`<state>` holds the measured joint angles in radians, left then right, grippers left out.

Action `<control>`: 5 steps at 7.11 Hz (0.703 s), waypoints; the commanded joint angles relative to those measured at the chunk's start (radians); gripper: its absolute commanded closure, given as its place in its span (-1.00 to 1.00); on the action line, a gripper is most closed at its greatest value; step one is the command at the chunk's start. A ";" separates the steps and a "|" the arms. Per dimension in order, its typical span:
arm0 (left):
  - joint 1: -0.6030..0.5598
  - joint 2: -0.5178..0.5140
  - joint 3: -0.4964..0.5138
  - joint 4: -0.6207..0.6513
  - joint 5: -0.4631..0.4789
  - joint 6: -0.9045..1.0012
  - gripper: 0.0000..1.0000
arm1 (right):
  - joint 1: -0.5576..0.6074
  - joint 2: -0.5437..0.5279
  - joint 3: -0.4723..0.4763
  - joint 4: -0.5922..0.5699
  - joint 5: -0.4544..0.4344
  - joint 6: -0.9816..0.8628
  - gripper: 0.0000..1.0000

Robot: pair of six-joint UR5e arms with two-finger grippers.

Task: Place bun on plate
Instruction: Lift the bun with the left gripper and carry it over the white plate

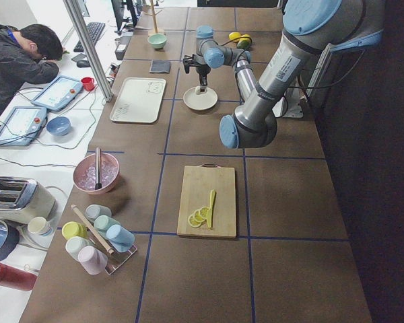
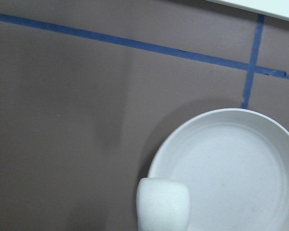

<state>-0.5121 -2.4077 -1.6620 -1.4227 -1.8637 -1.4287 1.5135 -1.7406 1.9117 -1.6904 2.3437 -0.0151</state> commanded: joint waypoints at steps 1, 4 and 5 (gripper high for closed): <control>0.052 -0.062 0.182 -0.144 0.072 -0.035 0.62 | 0.001 0.001 -0.008 0.000 0.006 0.001 -1.00; 0.081 -0.059 0.228 -0.177 0.104 -0.033 0.40 | 0.001 0.001 -0.008 0.000 0.006 0.001 -1.00; 0.081 -0.057 0.228 -0.191 0.104 -0.033 0.19 | 0.001 0.003 -0.008 0.000 0.006 0.001 -1.00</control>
<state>-0.4334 -2.4659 -1.4404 -1.6000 -1.7617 -1.4621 1.5140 -1.7391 1.9037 -1.6904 2.3500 -0.0138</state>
